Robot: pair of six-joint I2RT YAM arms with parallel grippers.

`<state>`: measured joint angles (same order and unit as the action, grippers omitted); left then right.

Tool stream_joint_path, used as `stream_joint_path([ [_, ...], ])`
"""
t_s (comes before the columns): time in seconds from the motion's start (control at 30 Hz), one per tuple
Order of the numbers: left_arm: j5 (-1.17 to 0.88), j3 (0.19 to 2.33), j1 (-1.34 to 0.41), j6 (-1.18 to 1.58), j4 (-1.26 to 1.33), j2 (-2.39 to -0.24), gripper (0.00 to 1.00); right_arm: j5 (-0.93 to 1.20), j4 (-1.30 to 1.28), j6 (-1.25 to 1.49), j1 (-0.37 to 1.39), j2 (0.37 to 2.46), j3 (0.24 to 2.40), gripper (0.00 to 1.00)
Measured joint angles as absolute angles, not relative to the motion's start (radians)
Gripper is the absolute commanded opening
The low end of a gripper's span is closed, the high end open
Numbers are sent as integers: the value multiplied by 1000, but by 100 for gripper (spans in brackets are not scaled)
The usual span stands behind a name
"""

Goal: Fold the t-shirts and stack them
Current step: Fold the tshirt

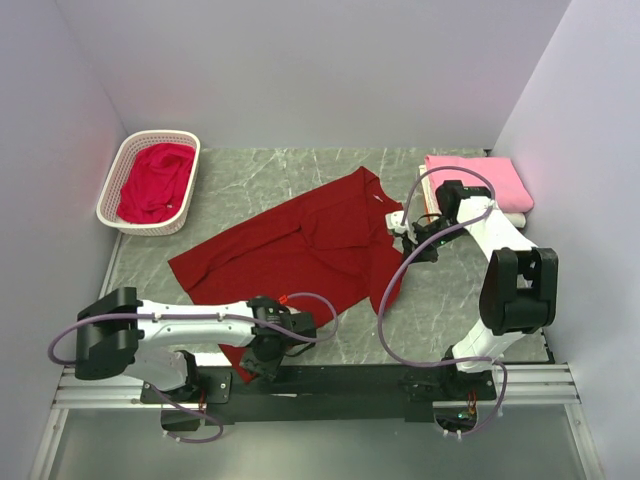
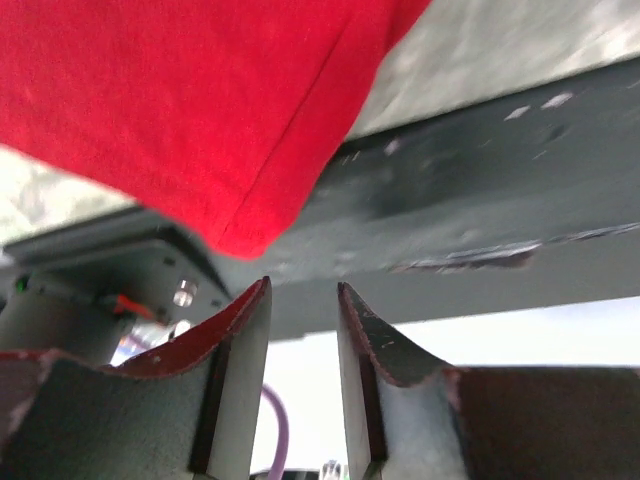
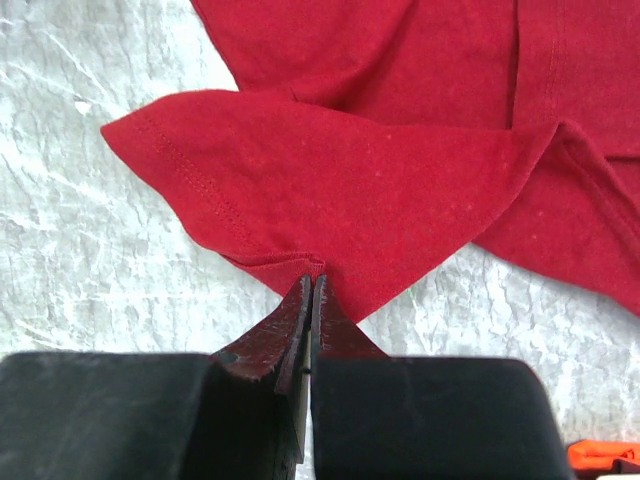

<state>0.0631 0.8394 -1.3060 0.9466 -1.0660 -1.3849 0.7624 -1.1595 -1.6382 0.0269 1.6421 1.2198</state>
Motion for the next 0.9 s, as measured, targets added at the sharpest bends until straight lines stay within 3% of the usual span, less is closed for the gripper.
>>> stream_joint_path([
  [0.53, 120, 849, -1315, 959, -1118, -1641, 36, 790, -1189, -1663, 12, 1647, 1230, 0],
  [0.63, 135, 865, -1308, 951, -1111, -1651, 30, 793, -1198, -1668, 6, 1647, 1230, 0],
  [0.77, 138, 871, -1302, 936, -1091, -1654, 10, 793, -1205, -1673, -22, 1647, 1230, 0],
  [0.9, 137, 871, -1302, 930, -1089, -1650, 4, 793, -1225, -1676, -40, 1647, 1245, 0],
])
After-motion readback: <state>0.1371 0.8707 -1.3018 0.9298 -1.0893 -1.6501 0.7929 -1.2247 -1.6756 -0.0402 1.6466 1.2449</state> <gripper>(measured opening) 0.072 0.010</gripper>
